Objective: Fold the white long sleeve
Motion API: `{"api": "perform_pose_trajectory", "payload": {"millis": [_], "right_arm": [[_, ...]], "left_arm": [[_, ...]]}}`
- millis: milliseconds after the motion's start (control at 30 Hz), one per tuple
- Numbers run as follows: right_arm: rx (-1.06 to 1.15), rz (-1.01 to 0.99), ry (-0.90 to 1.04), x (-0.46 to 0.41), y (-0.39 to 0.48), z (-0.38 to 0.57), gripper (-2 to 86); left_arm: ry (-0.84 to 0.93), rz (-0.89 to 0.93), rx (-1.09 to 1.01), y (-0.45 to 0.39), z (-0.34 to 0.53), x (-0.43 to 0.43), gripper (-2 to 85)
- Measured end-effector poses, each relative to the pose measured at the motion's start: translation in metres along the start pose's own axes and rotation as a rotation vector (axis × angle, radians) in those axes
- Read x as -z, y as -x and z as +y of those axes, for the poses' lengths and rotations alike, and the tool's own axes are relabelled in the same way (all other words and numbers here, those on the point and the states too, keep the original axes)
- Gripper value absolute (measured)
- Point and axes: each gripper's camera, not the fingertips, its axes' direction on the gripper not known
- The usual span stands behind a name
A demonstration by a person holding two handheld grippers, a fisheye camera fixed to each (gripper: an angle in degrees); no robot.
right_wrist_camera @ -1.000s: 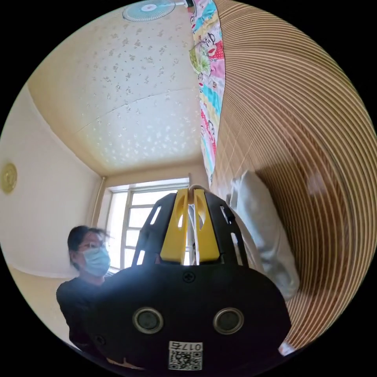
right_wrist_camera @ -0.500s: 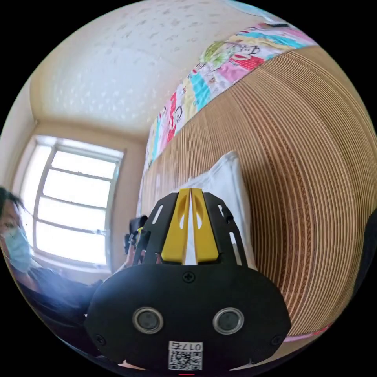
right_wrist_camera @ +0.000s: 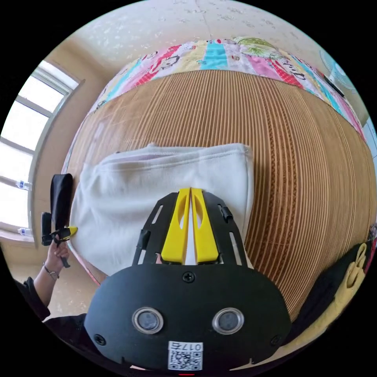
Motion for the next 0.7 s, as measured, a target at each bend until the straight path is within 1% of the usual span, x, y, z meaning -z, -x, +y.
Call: {"api": "perform_pose_trajectory", "payload": {"millis": [67,133,167,233,267,333,367,433,467,500,533,567,600,633,667,700], "right_arm": [[0.034,-0.014,-0.124,0.040,0.005,0.021,0.5],[0.067,-0.029,-0.164,0.064,0.004,0.043,0.5],[0.057,-0.028,-0.174,0.077,-0.001,0.059,0.5],[0.025,-0.033,-0.192,0.095,-0.014,0.085,0.5],[-0.001,-0.040,-0.200,0.105,-0.026,0.102,0.5],[-0.049,-0.042,-0.202,0.117,-0.047,0.124,0.6],[-0.090,-0.030,-0.195,0.124,-0.064,0.135,0.8],[-0.184,0.020,-0.225,0.137,-0.093,0.153,1.1],[-0.240,0.042,-0.258,0.146,-0.113,0.163,1.5],[-0.260,0.043,-0.267,0.149,-0.123,0.166,1.7],[-0.290,0.021,-0.265,0.154,-0.144,0.169,2.3],[-0.301,-0.035,-0.255,0.156,-0.166,0.169,3.1],[-0.299,-0.077,-0.251,0.156,-0.176,0.168,4.2],[-0.293,-0.186,-0.241,0.155,-0.197,0.166,6.3],[-0.306,-0.309,-0.238,0.152,-0.219,0.165,9.5],[-0.319,-0.369,-0.242,0.150,-0.230,0.165,11.1]], "left_arm": [[0.001,-0.002,-0.051,-0.026,0.003,0.006,8.4],[-0.011,-0.027,-0.170,-0.081,0.008,0.012,7.9],[-0.012,-0.044,-0.207,-0.099,0.009,0.012,7.9],[-0.007,-0.113,-0.372,-0.182,0.014,-0.005,7.9],[-0.002,-0.123,-0.413,-0.202,0.016,-0.013,7.9],[0.036,-0.136,-0.551,-0.278,0.027,-0.067,8.1],[0.049,-0.127,-0.569,-0.294,0.030,-0.083,8.2],[0.104,-0.085,-0.669,-0.342,0.049,-0.154,8.5],[0.130,-0.075,-0.693,-0.350,0.054,-0.174,8.6],[0.190,-0.048,-0.715,-0.360,0.063,-0.211,8.7],[0.243,-0.008,-0.695,-0.362,0.069,-0.241,9.1],[0.265,0.024,-0.688,-0.361,0.072,-0.252,9.3],[0.295,0.126,-0.685,-0.357,0.075,-0.264,9.6],[0.271,0.206,-0.666,-0.348,0.077,-0.263,9.9],[0.240,0.222,-0.648,-0.341,0.077,-0.258,10.0],[0.168,0.214,-0.602,-0.326,0.075,-0.246,10.8]]}}
